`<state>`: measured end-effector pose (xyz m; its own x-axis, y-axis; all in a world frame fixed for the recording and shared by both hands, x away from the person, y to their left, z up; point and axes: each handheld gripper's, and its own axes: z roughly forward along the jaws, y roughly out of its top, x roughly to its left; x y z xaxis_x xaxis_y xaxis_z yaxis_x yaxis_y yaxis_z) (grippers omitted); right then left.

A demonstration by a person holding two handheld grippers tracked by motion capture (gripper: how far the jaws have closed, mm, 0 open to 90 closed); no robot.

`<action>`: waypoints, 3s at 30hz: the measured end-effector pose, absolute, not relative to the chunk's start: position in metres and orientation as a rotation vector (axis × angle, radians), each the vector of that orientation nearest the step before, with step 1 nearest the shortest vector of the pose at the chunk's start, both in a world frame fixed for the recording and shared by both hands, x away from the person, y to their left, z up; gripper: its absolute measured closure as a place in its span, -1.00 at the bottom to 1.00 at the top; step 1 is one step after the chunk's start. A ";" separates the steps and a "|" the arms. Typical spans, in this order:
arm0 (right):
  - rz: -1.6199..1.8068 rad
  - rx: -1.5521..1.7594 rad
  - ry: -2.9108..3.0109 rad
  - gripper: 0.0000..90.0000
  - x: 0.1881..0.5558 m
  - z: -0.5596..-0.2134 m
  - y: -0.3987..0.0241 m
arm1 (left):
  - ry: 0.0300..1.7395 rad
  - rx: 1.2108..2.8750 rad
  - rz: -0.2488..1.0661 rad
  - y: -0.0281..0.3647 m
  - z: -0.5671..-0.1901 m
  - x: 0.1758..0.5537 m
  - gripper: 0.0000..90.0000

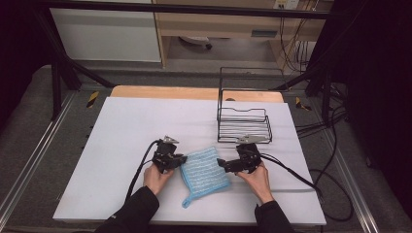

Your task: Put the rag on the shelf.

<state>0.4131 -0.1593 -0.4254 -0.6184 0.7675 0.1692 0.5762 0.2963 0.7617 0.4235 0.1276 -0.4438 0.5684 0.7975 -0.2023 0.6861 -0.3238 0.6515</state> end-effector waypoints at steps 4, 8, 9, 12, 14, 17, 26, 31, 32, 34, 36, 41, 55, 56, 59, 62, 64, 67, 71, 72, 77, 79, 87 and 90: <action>1.235 1.251 2.344 -0.91 0.425 -0.431 -0.148 | 1.179 2.091 0.202 0.128 -0.444 0.423 0.72; 1.222 1.259 2.351 -0.83 0.432 -0.437 -0.140 | 1.176 2.091 0.202 0.128 -0.444 0.423 0.72; 1.226 1.263 2.352 -0.61 0.433 -0.439 -0.139 | 1.177 2.090 0.203 0.128 -0.444 0.423 0.72; 1.287 1.288 2.395 -0.50 0.439 -0.441 -0.138 | 1.175 2.091 0.202 0.128 -0.444 0.423 0.72; 1.296 1.284 2.374 -0.47 0.442 -0.443 -0.136 | 1.174 2.094 0.204 0.127 -0.444 0.423 0.72; 1.285 1.285 2.353 -0.27 0.445 -0.445 -0.137 | 1.171 2.093 0.202 0.128 -0.444 0.423 0.72; 1.253 1.252 2.451 0.18 0.452 -0.451 -0.137 | 1.170 2.092 0.187 0.129 -0.444 0.425 0.72; 1.255 1.262 2.489 0.28 0.456 -0.453 -0.136 | 1.171 2.091 0.186 0.129 -0.445 0.425 0.71; 1.260 1.267 2.495 0.32 0.457 -0.453 -0.136 | 1.170 2.091 0.186 0.129 -0.445 0.425 0.71; 1.268 1.265 2.497 0.42 0.456 -0.454 -0.135 | 1.167 2.092 0.186 0.129 -0.445 0.425 0.71; 1.269 1.272 2.503 0.51 0.456 -0.454 -0.134 | 1.167 2.092 0.184 0.129 -0.445 0.425 0.71; 1.274 1.261 2.484 0.67 0.452 -0.455 -0.131 | 1.163 2.093 0.187 0.129 -0.445 0.425 0.71; 1.295 1.308 2.462 0.80 0.450 -0.450 -0.132 | 1.172 2.051 0.152 0.135 -0.443 0.426 0.77; 1.299 1.313 2.458 0.80 0.449 -0.449 -0.132 | 1.170 2.045 0.155 0.135 -0.442 0.426 0.77; 1.306 1.306 2.432 0.80 0.445 -0.447 -0.132 | 1.162 2.031 0.172 0.135 -0.439 0.423 0.77; 1.310 1.298 2.403 0.80 0.441 -0.443 -0.133 | 1.148 2.005 0.181 0.135 -0.434 0.421 0.77; 1.319 1.297 2.380 0.80 0.437 -0.440 -0.134 | 1.137 1.994 0.185 0.136 -0.430 0.419 0.77; 1.353 1.284 2.338 0.80 0.431 -0.433 -0.136 | 1.122 1.972 0.197 0.136 -0.424 0.417 0.77; 1.406 1.256 2.278 0.80 0.422 -0.423 -0.139 | 1.099 1.949 0.208 0.138 -0.415 0.413 0.77; 1.420 1.247 2.263 0.80 0.419 -0.421 -0.140 | 1.092 1.942 0.209 0.138 -0.413 0.413 0.77; 1.477 1.212 2.200 0.81 0.408 -0.412 -0.143 | 1.059 1.912 0.236 0.138 -0.401 0.407 0.77; 1.496 1.196 2.177 0.81 0.404 -0.409 -0.145 | 1.046 1.899 0.238 0.139 -0.397 0.405 0.78; 1.551 1.154 2.102 0.81 0.392 -0.395 -0.151 | 0.995 1.863 0.264 0.138 -0.380 0.397 0.78; 1.561 1.137 2.076 0.81 0.388 -0.391 -0.153 | 0.975 1.850 0.277 0.136 -0.374 0.393 0.78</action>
<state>0.3879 -0.1526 -0.3907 -0.6392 0.7396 0.2109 0.4077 0.0933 0.9084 0.3931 0.1364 -0.3743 0.6509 0.7258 -0.2227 0.5007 -0.1899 0.8445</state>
